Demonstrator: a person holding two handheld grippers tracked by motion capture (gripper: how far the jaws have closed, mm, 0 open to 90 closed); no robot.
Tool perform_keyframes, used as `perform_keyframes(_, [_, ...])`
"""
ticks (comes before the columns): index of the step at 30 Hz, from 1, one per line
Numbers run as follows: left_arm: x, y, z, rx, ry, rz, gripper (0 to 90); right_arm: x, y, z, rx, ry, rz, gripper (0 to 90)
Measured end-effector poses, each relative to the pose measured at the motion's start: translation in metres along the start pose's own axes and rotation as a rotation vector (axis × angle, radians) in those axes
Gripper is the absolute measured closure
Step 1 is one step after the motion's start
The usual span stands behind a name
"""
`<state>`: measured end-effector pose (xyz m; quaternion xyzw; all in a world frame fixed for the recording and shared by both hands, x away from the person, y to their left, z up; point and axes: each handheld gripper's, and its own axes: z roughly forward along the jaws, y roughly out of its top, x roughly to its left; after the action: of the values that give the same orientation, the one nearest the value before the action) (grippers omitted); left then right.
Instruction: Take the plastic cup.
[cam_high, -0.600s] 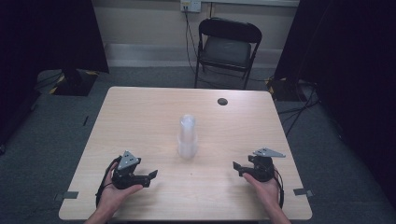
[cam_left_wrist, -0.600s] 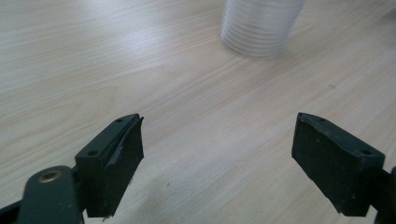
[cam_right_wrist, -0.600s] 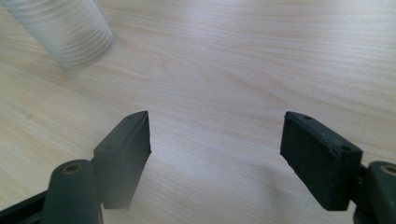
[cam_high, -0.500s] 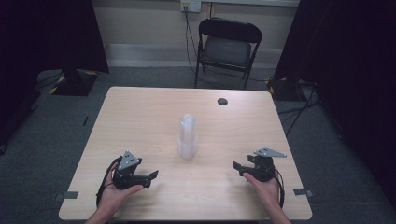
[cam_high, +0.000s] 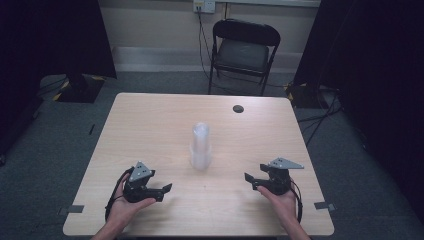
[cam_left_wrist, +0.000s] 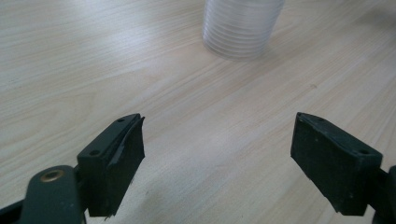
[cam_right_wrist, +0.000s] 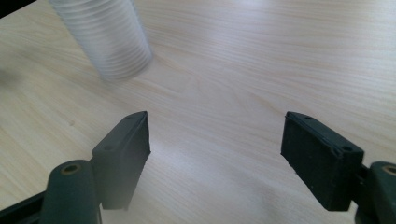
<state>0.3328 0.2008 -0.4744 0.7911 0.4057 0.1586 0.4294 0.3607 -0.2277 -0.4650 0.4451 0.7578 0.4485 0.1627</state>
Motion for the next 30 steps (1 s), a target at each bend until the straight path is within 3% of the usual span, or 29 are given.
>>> perform_keyframes(7, [-0.002, 0.0, -0.002, 0.004, 0.006, 0.016, 17.9, 0.008, 0.004, -0.001, -0.038, 0.053, -0.037, 23.1])
perform_keyframes(14, [-0.002, -0.001, 0.0, 0.007, 0.001, 0.031, 17.9, 0.024, 0.017, 0.001, -0.067, 0.095, -0.081, 21.4])
perform_keyframes(21, [-0.005, 0.001, -0.005, -0.004, 0.001, 0.061, 18.4, 0.038, 0.024, 0.006, -0.052, 0.142, -0.119, 18.9])
perform_keyframes(27, [-0.005, 0.0, -0.002, 0.005, 0.005, 0.048, 18.4, 0.048, 0.038, 0.016, -0.073, 0.172, -0.125, 18.5])
perform_keyframes(30, [-0.005, 0.0, -0.003, 0.005, -0.003, 0.055, 18.7, 0.052, 0.041, 0.021, -0.059, 0.185, -0.13, 16.9])
